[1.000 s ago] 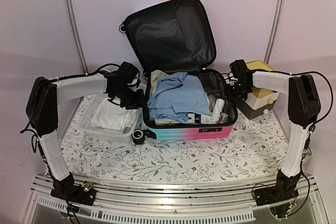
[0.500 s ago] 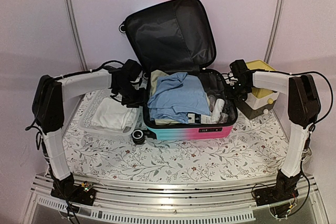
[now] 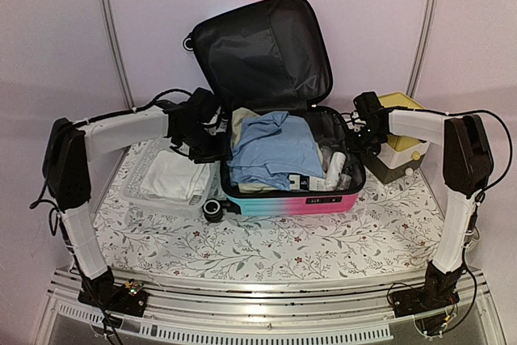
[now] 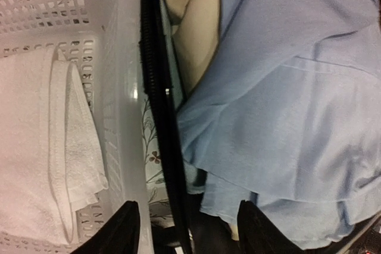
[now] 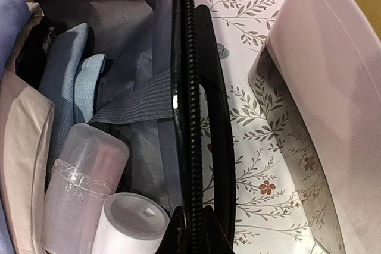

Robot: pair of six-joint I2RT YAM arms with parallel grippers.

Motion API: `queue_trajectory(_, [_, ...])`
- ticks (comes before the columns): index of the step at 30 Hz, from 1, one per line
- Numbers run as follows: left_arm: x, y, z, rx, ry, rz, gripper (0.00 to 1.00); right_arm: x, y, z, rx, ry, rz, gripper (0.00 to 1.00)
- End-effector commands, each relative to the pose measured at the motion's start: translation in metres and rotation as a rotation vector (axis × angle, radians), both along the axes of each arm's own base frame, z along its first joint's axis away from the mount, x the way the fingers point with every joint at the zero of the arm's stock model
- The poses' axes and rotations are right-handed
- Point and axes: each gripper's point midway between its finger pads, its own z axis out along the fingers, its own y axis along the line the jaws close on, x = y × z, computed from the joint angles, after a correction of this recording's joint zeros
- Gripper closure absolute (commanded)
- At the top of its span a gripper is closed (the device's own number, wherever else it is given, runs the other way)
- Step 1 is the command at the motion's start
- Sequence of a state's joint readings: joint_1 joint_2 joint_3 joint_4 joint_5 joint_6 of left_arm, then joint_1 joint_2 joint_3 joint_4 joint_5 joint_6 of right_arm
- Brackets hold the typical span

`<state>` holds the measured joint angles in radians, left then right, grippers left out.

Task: Open, take out, and arrange the luggage
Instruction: Adjust the opened luggage at the center of the board.

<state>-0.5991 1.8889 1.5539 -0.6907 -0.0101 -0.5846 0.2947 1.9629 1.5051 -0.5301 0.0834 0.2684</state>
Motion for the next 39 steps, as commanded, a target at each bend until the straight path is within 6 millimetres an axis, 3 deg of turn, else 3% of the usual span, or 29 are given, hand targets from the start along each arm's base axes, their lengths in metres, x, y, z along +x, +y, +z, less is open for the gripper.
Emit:
queue_trajectory(1, [-0.006, -0.013, 0.046, -0.087, -0.102, -0.021, 0.42, 0.018, -0.022, -0.003, -0.021, -0.050, -0.077, 0.98])
queue_trajectory(8, [-0.018, -0.025, 0.051, -0.145, -0.073, -0.048, 0.38, 0.018, -0.021, -0.004, -0.013, -0.047, -0.075, 0.97])
queue_trajectory(16, [-0.021, -0.034, 0.030, -0.172, -0.030, -0.058, 0.50, 0.018, -0.021, -0.005, -0.014, -0.046, -0.076, 0.98])
queue_trajectory(26, [-0.016, -0.009, 0.015, -0.047, -0.039, 0.030, 0.45, 0.017, -0.022, -0.007, -0.016, -0.041, -0.077, 0.98])
queue_trajectory(39, [-0.016, -0.016, -0.008, -0.037, 0.006, 0.010, 0.54, 0.017, -0.022, -0.010, -0.017, -0.038, -0.077, 0.97])
